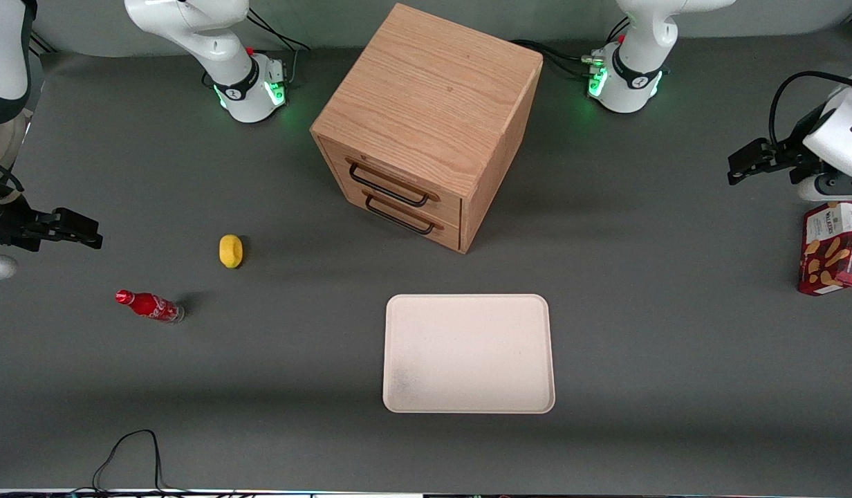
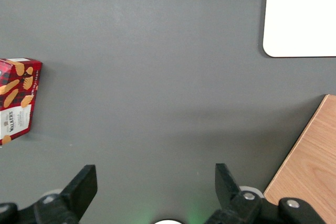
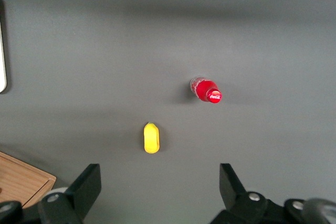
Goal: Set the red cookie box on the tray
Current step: 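Lower the left gripper around the upright red shortbread box and close it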
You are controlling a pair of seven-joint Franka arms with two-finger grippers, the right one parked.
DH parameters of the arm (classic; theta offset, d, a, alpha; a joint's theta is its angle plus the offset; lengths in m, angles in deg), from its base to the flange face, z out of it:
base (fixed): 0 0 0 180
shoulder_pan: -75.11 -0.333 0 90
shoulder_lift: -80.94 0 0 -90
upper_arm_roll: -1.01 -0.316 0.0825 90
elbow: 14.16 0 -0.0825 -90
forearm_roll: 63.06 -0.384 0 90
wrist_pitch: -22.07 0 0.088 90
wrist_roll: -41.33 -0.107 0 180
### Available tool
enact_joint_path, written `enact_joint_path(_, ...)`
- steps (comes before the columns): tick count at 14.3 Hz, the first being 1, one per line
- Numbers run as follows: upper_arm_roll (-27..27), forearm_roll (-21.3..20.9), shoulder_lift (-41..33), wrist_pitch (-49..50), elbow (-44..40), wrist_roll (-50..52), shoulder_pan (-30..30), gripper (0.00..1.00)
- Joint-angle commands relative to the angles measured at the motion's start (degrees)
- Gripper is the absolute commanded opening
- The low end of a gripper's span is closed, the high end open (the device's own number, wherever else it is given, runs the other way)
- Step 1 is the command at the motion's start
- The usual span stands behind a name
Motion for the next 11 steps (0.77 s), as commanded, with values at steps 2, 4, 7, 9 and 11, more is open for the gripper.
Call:
enact_joint_path(2,-0.20,0.15,0.41,1.00,-1.88,-0.07,0.05,1.00)
enact_joint_path(4,-1.08,-0.46,0.76,1.17,-1.44,-0.42,-0.47,1.00)
enact_joint_path(7,-4.94,-10.26,4.00,-0.31,-0.30,-10.48,-0.65,1.00)
enact_joint_path(9,-10.80,-11.98,6.29,-4.51,-0.04,-15.87,-1.53,1.00)
enact_joint_path(11,-16.35,-11.89,9.53,-10.22,0.31,-24.89,-2.31,1.00)
